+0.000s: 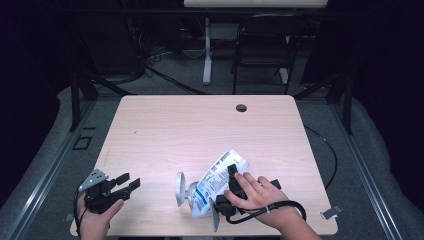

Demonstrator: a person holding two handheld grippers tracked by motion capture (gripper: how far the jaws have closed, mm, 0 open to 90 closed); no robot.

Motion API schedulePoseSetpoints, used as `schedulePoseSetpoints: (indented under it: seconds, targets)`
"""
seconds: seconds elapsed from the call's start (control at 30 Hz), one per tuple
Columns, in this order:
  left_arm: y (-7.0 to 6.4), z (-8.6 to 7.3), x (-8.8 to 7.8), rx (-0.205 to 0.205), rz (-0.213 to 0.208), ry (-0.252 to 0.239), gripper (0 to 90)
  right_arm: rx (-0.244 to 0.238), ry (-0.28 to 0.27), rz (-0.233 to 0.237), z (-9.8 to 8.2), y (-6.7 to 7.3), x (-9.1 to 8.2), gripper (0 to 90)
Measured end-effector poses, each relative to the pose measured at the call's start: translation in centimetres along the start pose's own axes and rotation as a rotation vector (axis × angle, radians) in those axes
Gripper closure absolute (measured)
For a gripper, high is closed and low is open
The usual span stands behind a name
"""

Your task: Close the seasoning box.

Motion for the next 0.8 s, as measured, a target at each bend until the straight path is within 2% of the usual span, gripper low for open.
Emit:
schedulePoseSetpoints:
  seconds: [0.43, 0.8]
  targets:
    - [0.01, 0.00, 0.00, 0.000, 0.000, 0.000, 47.4, -0.015, 0.009, -0.010, 0.02, -0.49, -0.22, 89.6]
    - [0.00, 0.00, -0.01, 0.000, -0.002, 0.003, 47.5, 0.002, 0.000, -0.012, -0.17, -0.30, -0.19, 89.4]
Point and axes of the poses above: each handheld gripper's, and its own axes: x roughly forward along the jaws, z roughly out of its top, y roughly to its left, the point moved 4 cm from there along x, roughly forward along the jaws, and after that the axes turned 3 degrees about -z, right-handed, at the moved point
